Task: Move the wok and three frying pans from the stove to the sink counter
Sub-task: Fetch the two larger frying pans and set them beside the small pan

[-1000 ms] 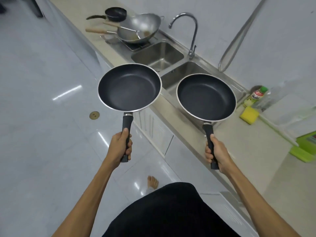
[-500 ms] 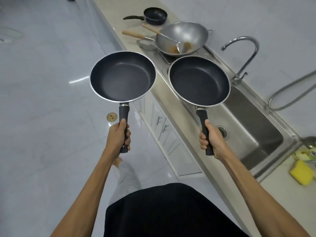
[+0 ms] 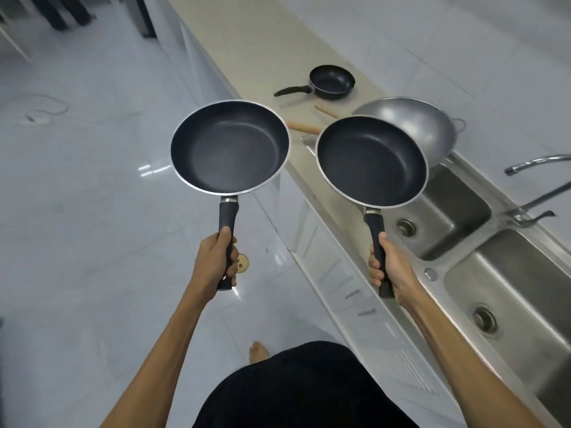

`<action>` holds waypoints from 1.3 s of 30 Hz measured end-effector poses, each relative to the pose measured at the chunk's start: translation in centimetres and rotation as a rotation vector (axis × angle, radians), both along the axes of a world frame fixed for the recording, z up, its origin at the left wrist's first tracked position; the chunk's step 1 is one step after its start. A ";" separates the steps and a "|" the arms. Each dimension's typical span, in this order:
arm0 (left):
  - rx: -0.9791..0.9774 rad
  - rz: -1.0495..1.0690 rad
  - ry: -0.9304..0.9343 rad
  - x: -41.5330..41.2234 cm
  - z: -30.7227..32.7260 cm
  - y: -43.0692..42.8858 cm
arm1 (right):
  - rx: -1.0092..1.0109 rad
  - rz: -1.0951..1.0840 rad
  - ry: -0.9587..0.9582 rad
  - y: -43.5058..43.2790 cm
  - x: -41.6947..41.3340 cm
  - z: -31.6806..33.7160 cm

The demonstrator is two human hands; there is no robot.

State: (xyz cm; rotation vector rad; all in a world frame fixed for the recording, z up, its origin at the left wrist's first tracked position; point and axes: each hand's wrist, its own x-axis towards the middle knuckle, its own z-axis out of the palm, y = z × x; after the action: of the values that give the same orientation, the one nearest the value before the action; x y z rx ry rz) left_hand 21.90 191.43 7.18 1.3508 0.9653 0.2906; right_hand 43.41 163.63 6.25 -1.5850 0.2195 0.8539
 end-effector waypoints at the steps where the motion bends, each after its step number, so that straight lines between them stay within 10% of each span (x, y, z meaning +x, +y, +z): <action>1: -0.003 -0.009 -0.001 0.8 -0.1 2.2 | 0.000 -0.003 0.010 2.2 0.9 -0.3; 39: -0.127 -0.190 0.087 44.2 -3.1 68.8 | -0.054 -0.227 0.102 64.7 38.9 -5.0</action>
State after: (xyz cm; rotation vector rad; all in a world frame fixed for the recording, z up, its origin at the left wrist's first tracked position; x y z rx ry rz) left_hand 66.07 260.19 4.08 1.3358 0.9036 0.0260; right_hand 82.33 228.32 1.25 -1.5334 0.4893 0.7566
